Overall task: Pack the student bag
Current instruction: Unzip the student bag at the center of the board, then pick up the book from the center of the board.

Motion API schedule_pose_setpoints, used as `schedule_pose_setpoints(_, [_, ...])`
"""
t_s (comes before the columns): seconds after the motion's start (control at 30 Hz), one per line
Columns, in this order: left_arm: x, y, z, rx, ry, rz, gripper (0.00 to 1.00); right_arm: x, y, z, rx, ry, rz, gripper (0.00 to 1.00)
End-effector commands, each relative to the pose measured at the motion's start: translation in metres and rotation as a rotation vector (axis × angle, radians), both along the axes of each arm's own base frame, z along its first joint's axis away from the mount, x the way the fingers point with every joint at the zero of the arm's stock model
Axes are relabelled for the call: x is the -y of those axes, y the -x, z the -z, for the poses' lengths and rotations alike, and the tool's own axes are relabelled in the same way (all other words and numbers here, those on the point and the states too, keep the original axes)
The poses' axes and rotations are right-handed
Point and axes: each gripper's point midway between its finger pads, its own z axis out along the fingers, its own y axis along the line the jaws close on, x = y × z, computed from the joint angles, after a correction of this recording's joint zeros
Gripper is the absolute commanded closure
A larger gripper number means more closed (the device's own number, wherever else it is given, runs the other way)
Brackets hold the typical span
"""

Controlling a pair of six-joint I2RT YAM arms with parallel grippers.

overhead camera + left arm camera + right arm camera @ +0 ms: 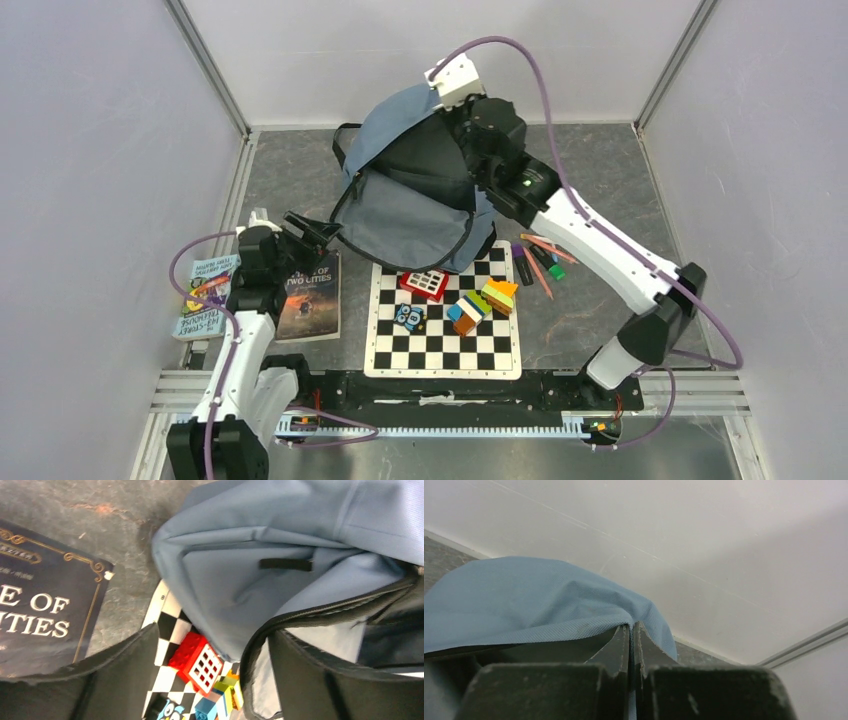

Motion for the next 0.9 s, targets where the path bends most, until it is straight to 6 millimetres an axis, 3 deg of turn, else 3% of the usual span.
schedule_pose_setpoints(0.0, [-0.022, 0.011, 0.007, -0.061, -0.13, -0.054, 0.07, 0.035, 0.026, -0.053, 0.094, -0.169, -0.03, 1.0])
schedule_pose_setpoints(0.07, [-0.035, 0.016, 0.009, -0.099, -0.193, -0.099, 0.0, 0.033, 0.03, -0.047, 0.079, -0.175, -0.05, 1.0])
schedule_pose_setpoints(0.4, [-0.101, 0.051, 0.048, -0.314, -0.513, -0.297, 0.0, 0.022, 0.031, -0.026, 0.026, -0.158, -0.103, 1.0])
schedule_pose_setpoints(0.7, [-0.097, 0.059, 0.045, -0.312, -0.556, -0.289, 0.0, 0.021, 0.029, -0.019, 0.015, -0.15, -0.101, 1.0])
schedule_pose_setpoints(0.87, [-0.065, 0.057, 0.062, -0.361, -0.654, -0.136, 0.0, 0.021, 0.03, -0.018, 0.015, -0.152, -0.106, 1.0])
